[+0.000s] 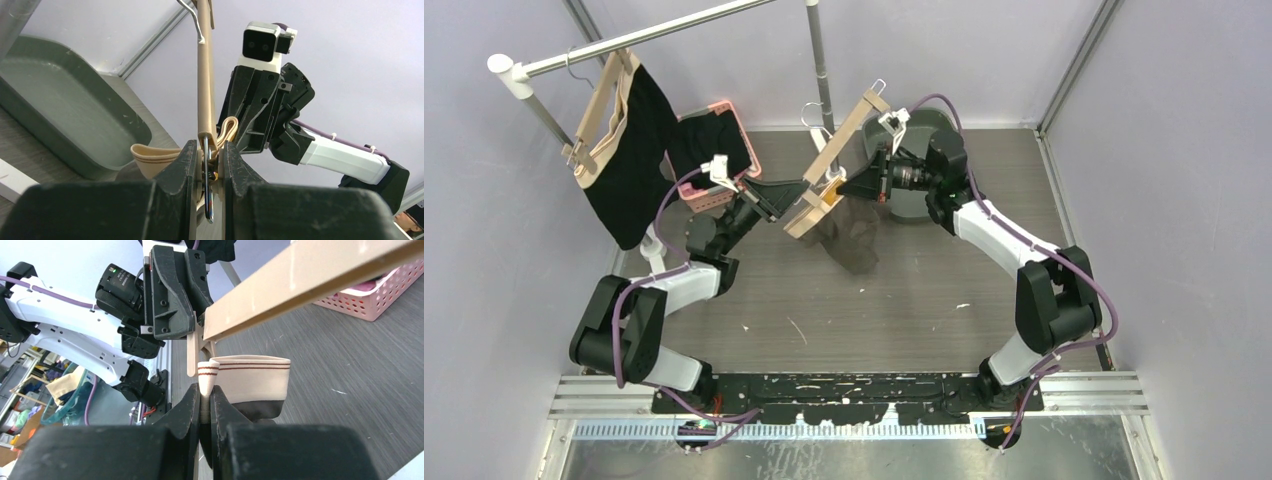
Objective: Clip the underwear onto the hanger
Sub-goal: Place the underwear at the center of the board.
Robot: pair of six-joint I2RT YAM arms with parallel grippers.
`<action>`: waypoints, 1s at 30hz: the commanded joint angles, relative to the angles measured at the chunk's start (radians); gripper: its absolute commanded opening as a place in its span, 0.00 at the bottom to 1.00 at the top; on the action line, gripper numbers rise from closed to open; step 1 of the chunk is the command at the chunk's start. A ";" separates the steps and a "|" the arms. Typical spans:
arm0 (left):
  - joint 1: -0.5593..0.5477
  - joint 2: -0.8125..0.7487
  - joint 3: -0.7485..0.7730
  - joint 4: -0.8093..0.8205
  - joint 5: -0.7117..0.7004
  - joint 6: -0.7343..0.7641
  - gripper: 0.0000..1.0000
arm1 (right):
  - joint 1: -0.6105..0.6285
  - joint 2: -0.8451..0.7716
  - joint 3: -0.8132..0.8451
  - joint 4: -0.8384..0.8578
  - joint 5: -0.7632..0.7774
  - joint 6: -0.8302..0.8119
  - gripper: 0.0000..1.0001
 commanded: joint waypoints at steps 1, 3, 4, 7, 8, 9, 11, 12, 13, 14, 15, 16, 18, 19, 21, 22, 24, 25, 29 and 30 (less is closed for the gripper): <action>-0.006 0.008 0.039 0.085 0.019 0.012 0.00 | -0.023 -0.068 0.058 0.000 -0.024 -0.032 0.01; -0.005 0.015 0.039 0.085 0.025 0.011 0.00 | -0.031 -0.074 0.063 -0.005 -0.028 -0.034 0.01; -0.007 0.018 0.039 0.085 0.028 0.011 0.00 | -0.034 -0.076 0.066 -0.010 -0.029 -0.037 0.01; -0.006 0.027 0.036 0.085 0.034 0.013 0.00 | -0.039 -0.080 0.083 -0.024 -0.032 -0.043 0.01; -0.006 0.029 0.034 0.085 0.034 0.015 0.00 | -0.040 -0.080 0.087 -0.030 -0.034 -0.048 0.01; -0.007 0.029 0.032 0.085 0.034 0.016 0.00 | -0.042 -0.079 0.093 -0.038 -0.032 -0.053 0.01; -0.007 0.027 0.026 0.085 0.033 0.021 0.00 | -0.046 -0.078 0.103 -0.056 -0.034 -0.066 0.01; -0.006 0.025 0.025 0.085 0.034 0.021 0.00 | -0.049 -0.078 0.108 -0.063 -0.034 -0.069 0.01; -0.007 0.023 0.024 0.085 0.034 0.021 0.00 | -0.052 -0.078 0.111 -0.068 -0.034 -0.073 0.01; -0.007 0.022 0.023 0.085 0.035 0.022 0.00 | -0.057 -0.078 0.115 -0.072 -0.036 -0.074 0.01; -0.007 0.021 0.023 0.085 0.037 0.021 0.00 | -0.062 -0.078 0.118 -0.076 -0.037 -0.076 0.01; -0.007 0.020 0.021 0.085 0.037 0.023 0.00 | -0.067 -0.080 0.121 -0.079 -0.040 -0.076 0.01; -0.006 0.018 0.016 0.085 0.036 0.026 0.00 | -0.079 -0.084 0.128 -0.089 -0.042 -0.080 0.01; -0.007 0.018 0.013 0.086 0.036 0.027 0.00 | -0.085 -0.089 0.131 -0.095 -0.044 -0.082 0.01; -0.006 0.017 0.004 0.085 0.036 0.030 0.00 | -0.100 -0.095 0.138 -0.105 -0.047 -0.087 0.01; -0.008 0.017 0.001 0.085 0.035 0.034 0.00 | -0.104 -0.098 0.144 -0.113 -0.051 -0.089 0.01; -0.007 0.016 -0.006 0.086 0.034 0.038 0.00 | -0.115 -0.103 0.153 -0.127 -0.057 -0.097 0.01; -0.007 0.015 -0.008 0.085 0.034 0.039 0.00 | -0.119 -0.106 0.158 -0.134 -0.057 -0.101 0.01; -0.007 0.013 -0.014 0.086 0.037 0.044 0.00 | -0.137 -0.114 0.170 -0.144 -0.063 -0.107 0.01; -0.007 0.012 -0.016 0.085 0.037 0.044 0.00 | -0.140 -0.114 0.174 -0.144 -0.065 -0.107 0.01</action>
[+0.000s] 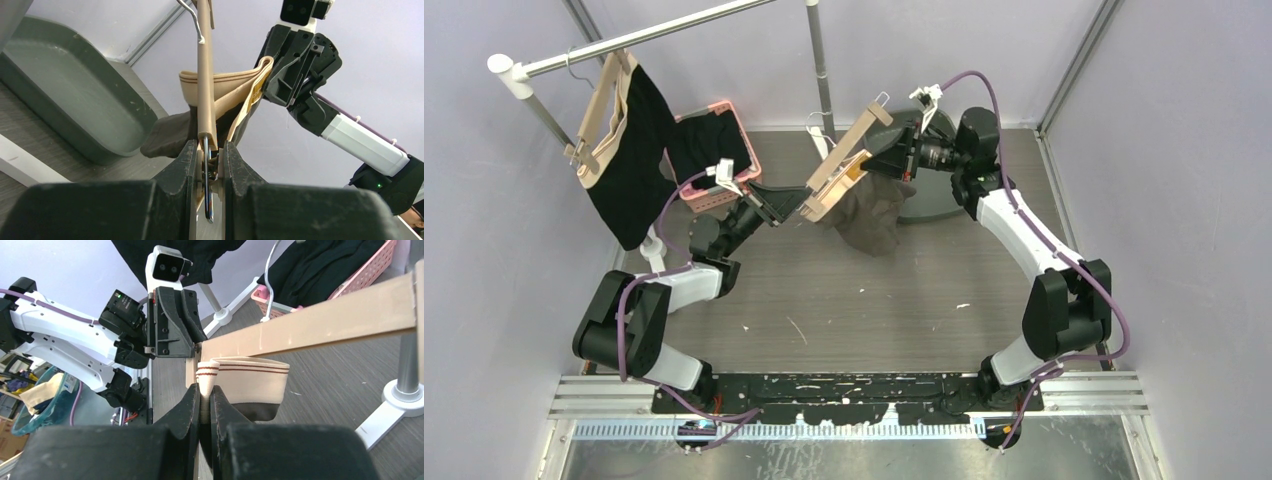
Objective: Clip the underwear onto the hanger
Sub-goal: Place the underwear at the center of the board.
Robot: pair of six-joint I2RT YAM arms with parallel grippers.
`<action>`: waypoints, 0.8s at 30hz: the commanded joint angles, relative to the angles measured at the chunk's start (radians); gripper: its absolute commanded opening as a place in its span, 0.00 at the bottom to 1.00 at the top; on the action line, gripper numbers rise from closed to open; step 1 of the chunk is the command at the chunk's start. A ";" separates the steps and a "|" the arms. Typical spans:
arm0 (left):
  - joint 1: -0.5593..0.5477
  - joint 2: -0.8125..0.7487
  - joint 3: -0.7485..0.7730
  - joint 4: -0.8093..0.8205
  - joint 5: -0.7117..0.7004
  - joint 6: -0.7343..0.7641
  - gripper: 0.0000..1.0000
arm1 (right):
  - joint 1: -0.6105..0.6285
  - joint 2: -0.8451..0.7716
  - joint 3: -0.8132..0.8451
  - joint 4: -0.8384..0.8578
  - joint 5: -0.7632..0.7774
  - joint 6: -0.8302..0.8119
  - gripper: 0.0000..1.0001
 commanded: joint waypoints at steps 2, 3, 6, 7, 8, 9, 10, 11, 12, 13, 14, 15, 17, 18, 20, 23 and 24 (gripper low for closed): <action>-0.005 -0.020 -0.002 0.086 0.013 0.025 0.00 | -0.017 -0.061 0.071 0.016 -0.025 -0.019 0.01; -0.005 -0.021 -0.002 0.086 0.014 0.025 0.00 | -0.016 -0.060 0.073 0.016 -0.024 -0.019 0.01; -0.005 -0.021 -0.006 0.086 0.014 0.026 0.00 | -0.018 -0.057 0.076 0.014 -0.025 -0.019 0.01; -0.004 -0.021 -0.008 0.086 0.014 0.027 0.00 | -0.017 -0.056 0.078 0.013 -0.023 -0.019 0.01; -0.004 -0.021 -0.008 0.086 0.014 0.027 0.00 | -0.018 -0.056 0.079 0.013 -0.023 -0.019 0.01; -0.004 -0.021 -0.010 0.086 0.014 0.029 0.00 | -0.019 -0.055 0.080 0.013 -0.023 -0.019 0.01; -0.004 -0.021 -0.011 0.086 0.014 0.029 0.00 | -0.019 -0.054 0.079 0.013 -0.023 -0.017 0.01; -0.005 -0.020 -0.010 0.086 0.015 0.030 0.00 | -0.020 -0.053 0.080 0.014 -0.023 -0.018 0.01; -0.004 -0.022 -0.011 0.086 0.014 0.030 0.00 | -0.020 -0.053 0.080 0.014 -0.023 -0.018 0.01; -0.004 -0.023 -0.010 0.086 0.014 0.029 0.00 | -0.019 -0.053 0.080 0.012 -0.023 -0.019 0.01; -0.004 -0.025 -0.010 0.086 0.014 0.028 0.00 | -0.020 -0.052 0.080 0.011 -0.023 -0.019 0.01; -0.004 -0.026 -0.011 0.086 0.015 0.029 0.00 | -0.020 -0.053 0.081 0.009 -0.023 -0.021 0.01; -0.005 -0.029 -0.009 0.086 0.014 0.029 0.00 | -0.021 -0.052 0.080 0.007 -0.022 -0.023 0.01; -0.004 -0.031 -0.009 0.086 0.014 0.028 0.00 | -0.021 -0.051 0.081 0.007 -0.022 -0.023 0.01; -0.004 -0.031 -0.009 0.086 0.016 0.027 0.00 | -0.023 -0.049 0.083 0.006 -0.023 -0.024 0.01; -0.004 -0.033 -0.017 0.086 0.017 0.031 0.00 | -0.029 -0.052 0.085 0.005 -0.024 -0.025 0.01; -0.005 -0.034 -0.019 0.086 0.017 0.032 0.00 | -0.029 -0.053 0.087 0.001 -0.025 -0.028 0.01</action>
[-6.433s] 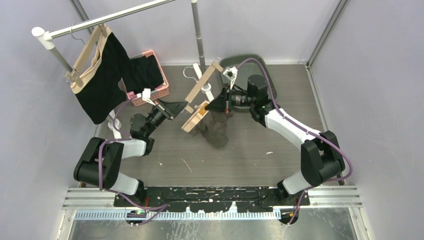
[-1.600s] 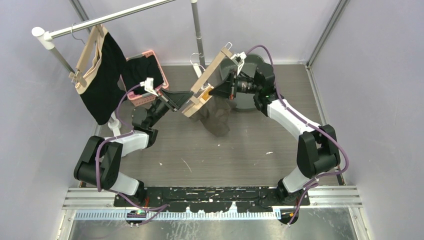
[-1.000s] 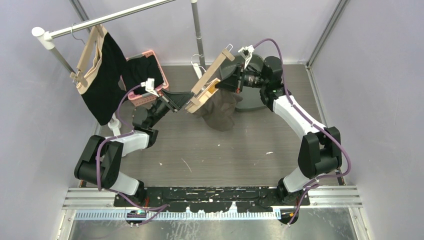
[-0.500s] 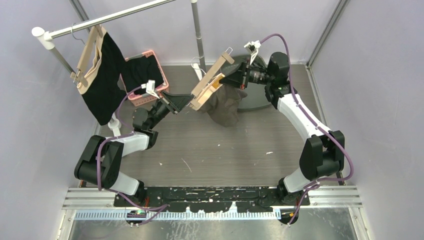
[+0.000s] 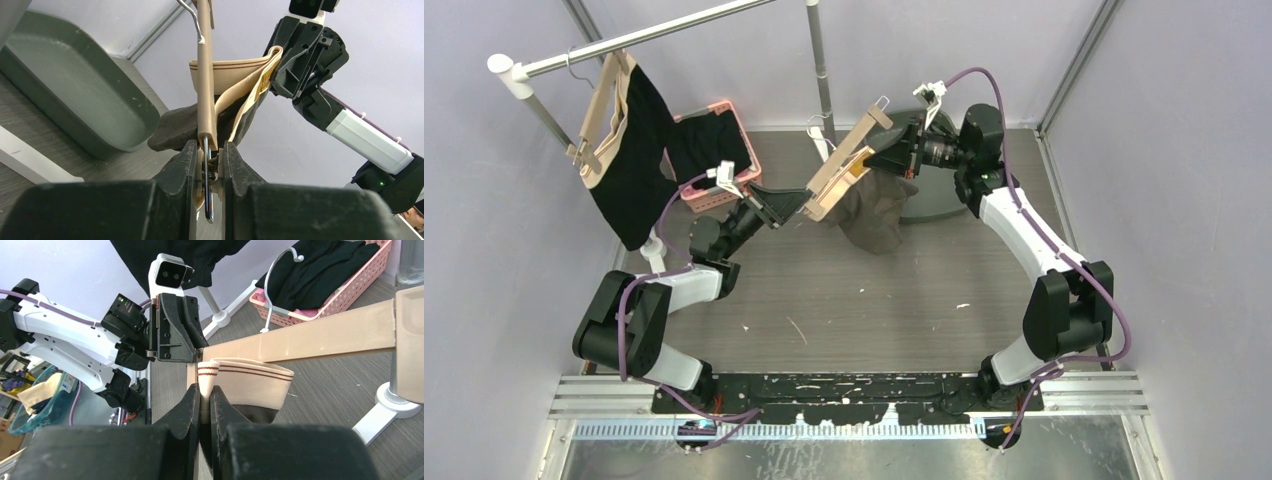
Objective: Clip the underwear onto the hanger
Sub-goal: Place the underwear at the center of the board.
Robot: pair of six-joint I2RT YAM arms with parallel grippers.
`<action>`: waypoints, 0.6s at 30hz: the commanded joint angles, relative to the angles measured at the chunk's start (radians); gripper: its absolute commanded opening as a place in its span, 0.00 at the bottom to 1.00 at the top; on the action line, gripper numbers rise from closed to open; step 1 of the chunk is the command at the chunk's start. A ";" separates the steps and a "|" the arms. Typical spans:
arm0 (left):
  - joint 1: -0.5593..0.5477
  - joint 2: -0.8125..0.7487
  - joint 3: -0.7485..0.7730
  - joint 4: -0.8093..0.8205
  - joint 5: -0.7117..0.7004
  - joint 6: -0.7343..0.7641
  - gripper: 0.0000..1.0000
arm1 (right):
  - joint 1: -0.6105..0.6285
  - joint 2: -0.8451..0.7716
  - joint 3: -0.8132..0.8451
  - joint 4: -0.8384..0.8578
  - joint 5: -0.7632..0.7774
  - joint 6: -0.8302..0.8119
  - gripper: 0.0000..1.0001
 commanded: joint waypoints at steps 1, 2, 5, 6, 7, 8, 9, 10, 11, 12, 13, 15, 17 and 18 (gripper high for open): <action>-0.005 -0.034 -0.008 0.085 0.014 0.027 0.00 | -0.010 -0.044 0.062 0.019 -0.011 -0.020 0.01; -0.004 -0.033 -0.011 0.085 0.013 0.028 0.00 | -0.011 -0.045 0.064 0.018 -0.010 -0.020 0.01; -0.004 -0.033 -0.013 0.085 0.012 0.031 0.00 | -0.014 -0.047 0.069 0.005 -0.011 -0.027 0.01; -0.005 -0.034 -0.014 0.085 0.013 0.032 0.00 | -0.016 -0.048 0.071 0.002 -0.011 -0.029 0.01; -0.004 -0.034 -0.014 0.086 0.010 0.032 0.00 | -0.017 -0.047 0.071 0.002 -0.010 -0.030 0.01; -0.004 -0.035 -0.015 0.085 0.011 0.032 0.00 | -0.017 -0.046 0.073 0.002 -0.012 -0.030 0.01; -0.004 -0.034 -0.015 0.085 0.011 0.032 0.00 | -0.017 -0.046 0.073 0.000 -0.012 -0.030 0.01; -0.004 -0.035 -0.013 0.085 0.011 0.032 0.00 | -0.017 -0.046 0.073 0.000 -0.010 -0.029 0.01; -0.005 -0.035 -0.012 0.086 0.010 0.033 0.00 | -0.017 -0.046 0.073 0.000 -0.012 -0.030 0.01; -0.005 -0.037 -0.007 0.086 0.006 0.031 0.00 | -0.017 -0.044 0.073 -0.001 -0.016 -0.030 0.01; -0.005 -0.036 -0.004 0.085 0.005 0.031 0.00 | -0.018 -0.044 0.071 -0.002 -0.019 -0.032 0.01; -0.004 -0.036 0.005 0.086 0.002 0.029 0.00 | -0.017 -0.046 0.069 -0.003 -0.027 -0.034 0.01; -0.004 -0.033 0.014 0.085 -0.007 0.024 0.00 | -0.017 -0.053 0.063 -0.007 -0.036 -0.042 0.01; -0.005 -0.030 0.020 0.085 -0.009 0.020 0.00 | -0.018 -0.057 0.061 -0.015 -0.037 -0.051 0.01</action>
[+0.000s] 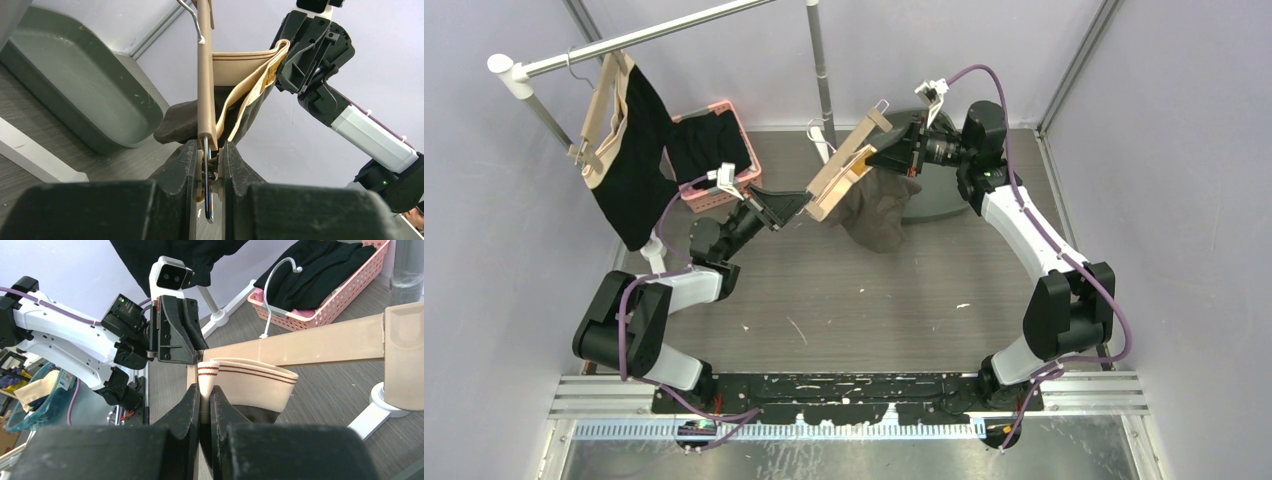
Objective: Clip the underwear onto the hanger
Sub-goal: Place the underwear at the center of the board.
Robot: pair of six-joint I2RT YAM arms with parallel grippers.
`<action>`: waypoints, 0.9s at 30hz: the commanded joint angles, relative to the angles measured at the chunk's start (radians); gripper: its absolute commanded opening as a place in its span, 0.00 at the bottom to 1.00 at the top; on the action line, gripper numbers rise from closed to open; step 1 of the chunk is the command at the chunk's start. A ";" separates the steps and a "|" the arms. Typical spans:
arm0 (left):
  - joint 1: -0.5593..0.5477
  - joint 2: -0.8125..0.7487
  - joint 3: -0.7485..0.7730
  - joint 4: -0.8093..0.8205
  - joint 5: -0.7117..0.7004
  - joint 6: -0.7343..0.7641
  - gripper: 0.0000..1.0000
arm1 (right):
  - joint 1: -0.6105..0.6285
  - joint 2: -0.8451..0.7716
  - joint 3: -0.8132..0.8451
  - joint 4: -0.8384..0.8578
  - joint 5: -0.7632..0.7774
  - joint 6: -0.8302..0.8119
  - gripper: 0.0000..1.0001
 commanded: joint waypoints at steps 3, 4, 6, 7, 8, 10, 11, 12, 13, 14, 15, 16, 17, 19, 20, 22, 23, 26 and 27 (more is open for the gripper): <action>-0.005 -0.015 0.051 0.085 -0.008 0.006 0.00 | -0.006 -0.065 0.027 0.003 -0.023 -0.038 0.01; -0.005 -0.011 0.053 0.085 -0.010 0.002 0.00 | -0.005 -0.067 0.022 0.000 -0.023 -0.039 0.01; -0.005 -0.005 0.054 0.085 -0.010 -0.006 0.00 | -0.006 -0.071 0.009 -0.003 -0.019 -0.039 0.01; -0.004 -0.002 0.051 0.085 -0.010 -0.008 0.00 | -0.005 -0.073 0.000 -0.003 -0.013 -0.041 0.01; -0.005 -0.002 0.046 0.085 -0.008 -0.010 0.00 | -0.005 -0.077 -0.007 -0.002 -0.006 -0.040 0.01; -0.004 -0.001 0.036 0.085 -0.007 -0.009 0.00 | -0.005 -0.079 -0.019 0.002 -0.003 -0.040 0.01; -0.005 -0.002 0.031 0.085 -0.004 -0.007 0.00 | -0.007 -0.079 -0.022 0.004 0.000 -0.039 0.01; -0.004 -0.002 0.028 0.085 -0.001 -0.005 0.00 | -0.006 -0.079 -0.024 0.007 -0.001 -0.037 0.01; -0.004 -0.002 0.024 0.085 0.002 -0.003 0.00 | -0.006 -0.079 -0.025 0.013 0.000 -0.032 0.01; -0.005 -0.002 0.022 0.085 0.002 -0.001 0.00 | -0.005 -0.079 -0.027 0.020 0.000 -0.028 0.01; -0.005 -0.001 0.020 0.085 0.003 -0.001 0.00 | -0.005 -0.079 -0.027 0.025 -0.001 -0.024 0.01; -0.004 0.001 0.018 0.085 0.003 0.000 0.00 | -0.006 -0.078 -0.027 0.028 -0.002 -0.021 0.01; -0.004 0.002 0.017 0.085 0.005 0.001 0.00 | -0.006 -0.078 -0.027 0.031 -0.002 -0.020 0.01; -0.006 0.004 0.015 0.085 0.009 0.002 0.00 | -0.005 -0.078 -0.025 0.035 -0.001 -0.017 0.01; -0.006 0.005 0.016 0.085 0.009 0.003 0.00 | -0.005 -0.078 -0.025 0.036 -0.001 -0.016 0.01; -0.006 0.008 0.016 0.085 0.010 0.003 0.03 | -0.006 -0.079 -0.026 0.039 0.000 -0.011 0.01; -0.006 0.010 0.017 0.085 0.012 0.003 0.05 | -0.005 -0.079 -0.024 0.041 0.000 -0.010 0.01; -0.009 0.014 0.020 0.085 0.013 0.003 0.07 | -0.005 -0.079 -0.025 0.055 -0.001 0.002 0.01; -0.010 0.016 0.022 0.085 0.013 0.002 0.07 | -0.006 -0.079 -0.024 0.058 -0.001 0.005 0.01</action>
